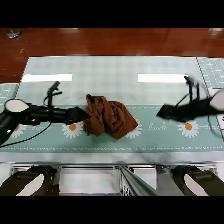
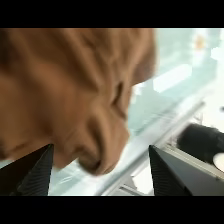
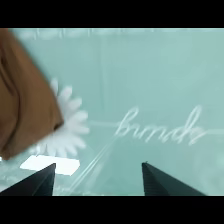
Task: Fold the shirts.
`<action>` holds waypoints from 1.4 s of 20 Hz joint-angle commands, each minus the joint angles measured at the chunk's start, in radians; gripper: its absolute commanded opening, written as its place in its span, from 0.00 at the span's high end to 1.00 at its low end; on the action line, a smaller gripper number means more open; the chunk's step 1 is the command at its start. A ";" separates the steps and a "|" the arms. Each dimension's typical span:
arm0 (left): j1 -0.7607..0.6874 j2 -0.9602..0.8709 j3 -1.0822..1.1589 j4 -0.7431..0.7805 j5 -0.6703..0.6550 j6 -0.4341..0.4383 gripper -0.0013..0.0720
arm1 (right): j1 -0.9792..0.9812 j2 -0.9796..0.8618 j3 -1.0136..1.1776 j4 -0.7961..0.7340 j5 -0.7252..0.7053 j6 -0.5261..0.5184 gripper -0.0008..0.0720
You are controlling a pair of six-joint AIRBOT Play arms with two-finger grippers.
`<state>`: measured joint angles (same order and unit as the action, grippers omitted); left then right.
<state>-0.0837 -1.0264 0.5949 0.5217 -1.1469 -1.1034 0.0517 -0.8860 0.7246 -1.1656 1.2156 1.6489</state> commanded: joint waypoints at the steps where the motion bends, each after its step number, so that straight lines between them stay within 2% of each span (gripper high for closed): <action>1: -0.076 -0.148 0.001 -0.103 0.034 0.101 0.03 | -0.023 0.095 -0.260 0.194 -0.070 -0.035 0.15; 2: -0.091 -0.185 0.006 -0.101 0.048 0.100 0.03 | -0.023 0.093 -0.293 0.240 -0.081 -0.047 0.15; 3: -0.099 -0.222 0.018 -0.100 0.048 0.100 0.10 | -0.023 0.092 -0.320 0.287 -0.095 -0.064 0.15; 4: -0.100 -0.249 0.033 -0.100 0.043 0.100 0.41 | -0.008 0.092 -0.334 0.311 -0.110 -0.068 0.15; 5: -0.099 -0.269 0.050 -0.099 0.039 0.104 0.96 | 0.032 0.092 -0.338 0.307 -0.137 -0.063 0.15; 7: -0.093 -0.272 0.092 -0.082 0.034 0.116 0.95 | 0.141 0.084 -0.338 0.294 -0.198 -0.001 0.15; 10: -0.078 -0.269 0.182 0.023 -0.069 0.114 0.95 | 0.313 0.007 -0.338 0.306 -0.299 0.083 0.15; 15: -0.044 -0.270 0.285 0.136 -0.200 0.077 0.95 | 0.443 -0.126 -0.307 0.437 -0.539 0.082 0.15; 19: -0.006 -0.267 0.346 0.259 -0.235 0.027 0.95 | 0.468 -0.243 -0.216 0.473 -0.544 0.065 0.15; 24: 0.007 -0.251 0.351 0.265 -0.234 0.017 0.95 | 0.519 -0.381 -0.117 0.500 -0.592 0.066 0.15; 25: 0.007 -0.251 0.351 0.265 -0.233 0.017 0.95 | 0.519 -0.406 -0.096 0.500 -0.592 0.065 0.17; 26: 0.006 -0.251 0.351 0.265 -0.233 0.017 0.95 | 0.519 -0.430 -0.074 0.501 -0.591 0.065 0.24; 27: 0.006 -0.251 0.351 0.265 -0.233 0.017 0.95 | 0.520 -0.449 -0.053 0.503 -0.588 0.061 0.37; 28: 0.006 -0.251 0.351 0.265 -0.233 0.017 0.95 | 0.519 -0.462 -0.035 0.503 -0.587 0.058 0.44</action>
<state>-0.0792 -1.2789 0.9432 0.7792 -1.3785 -1.0817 0.5644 -1.2907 0.6342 -0.6746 0.6353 1.7130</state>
